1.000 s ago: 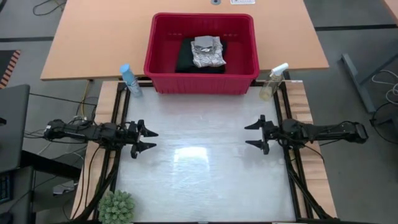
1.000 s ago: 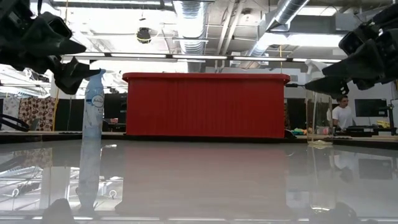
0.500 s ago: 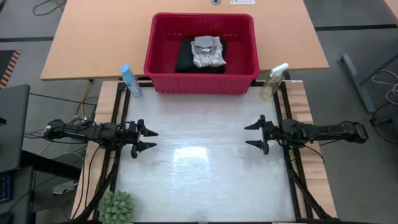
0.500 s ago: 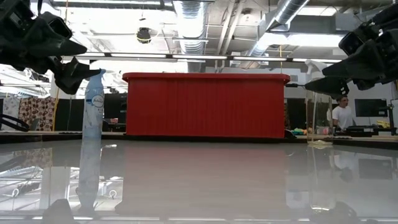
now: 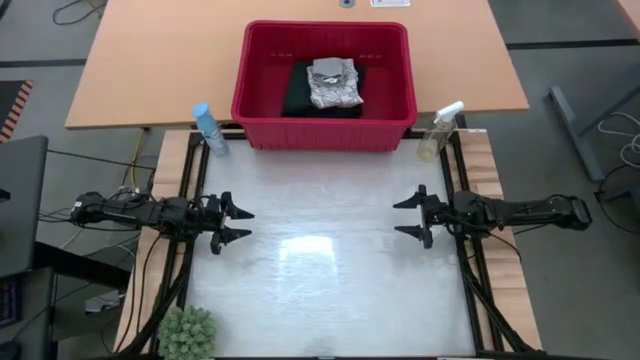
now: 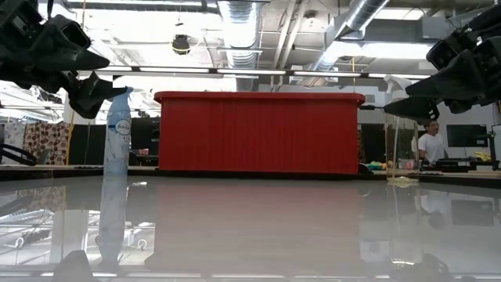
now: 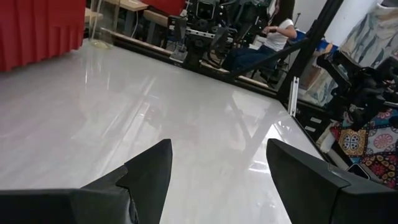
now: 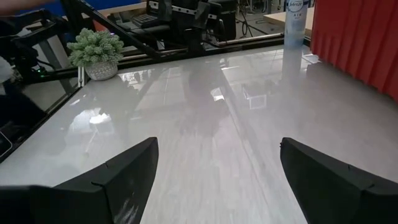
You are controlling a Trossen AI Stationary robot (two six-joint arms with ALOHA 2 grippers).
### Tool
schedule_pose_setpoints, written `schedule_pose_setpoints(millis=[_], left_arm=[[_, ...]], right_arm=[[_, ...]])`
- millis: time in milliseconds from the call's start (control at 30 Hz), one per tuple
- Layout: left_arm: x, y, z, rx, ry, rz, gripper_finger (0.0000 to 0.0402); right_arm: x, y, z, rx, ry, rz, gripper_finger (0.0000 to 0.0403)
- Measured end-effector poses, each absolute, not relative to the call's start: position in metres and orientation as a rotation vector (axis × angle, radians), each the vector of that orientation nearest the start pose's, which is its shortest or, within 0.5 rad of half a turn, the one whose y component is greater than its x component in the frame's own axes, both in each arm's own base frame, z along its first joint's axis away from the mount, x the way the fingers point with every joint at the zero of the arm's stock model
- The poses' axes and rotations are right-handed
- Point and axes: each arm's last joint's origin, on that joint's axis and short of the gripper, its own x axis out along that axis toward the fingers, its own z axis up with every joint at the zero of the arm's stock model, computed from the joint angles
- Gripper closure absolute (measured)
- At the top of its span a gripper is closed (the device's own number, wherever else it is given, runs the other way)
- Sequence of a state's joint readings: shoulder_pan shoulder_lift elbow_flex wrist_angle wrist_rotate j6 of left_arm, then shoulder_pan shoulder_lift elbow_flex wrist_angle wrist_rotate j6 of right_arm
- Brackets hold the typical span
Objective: Fold laundry
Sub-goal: Return to Home Position
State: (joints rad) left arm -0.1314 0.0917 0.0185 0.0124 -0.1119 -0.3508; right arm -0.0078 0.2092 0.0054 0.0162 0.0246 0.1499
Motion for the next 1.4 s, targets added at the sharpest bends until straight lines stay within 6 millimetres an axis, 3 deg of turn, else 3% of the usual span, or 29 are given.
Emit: schedule_pose_setpoints(millis=[1400], left_arm=[[0.1012,-0.0147,0.1639,-0.35,0.072,-0.052,0.0152]], right_arm=[[0.1088,-0.0016,0.1493,0.148,0.186,-0.046,0.0044]])
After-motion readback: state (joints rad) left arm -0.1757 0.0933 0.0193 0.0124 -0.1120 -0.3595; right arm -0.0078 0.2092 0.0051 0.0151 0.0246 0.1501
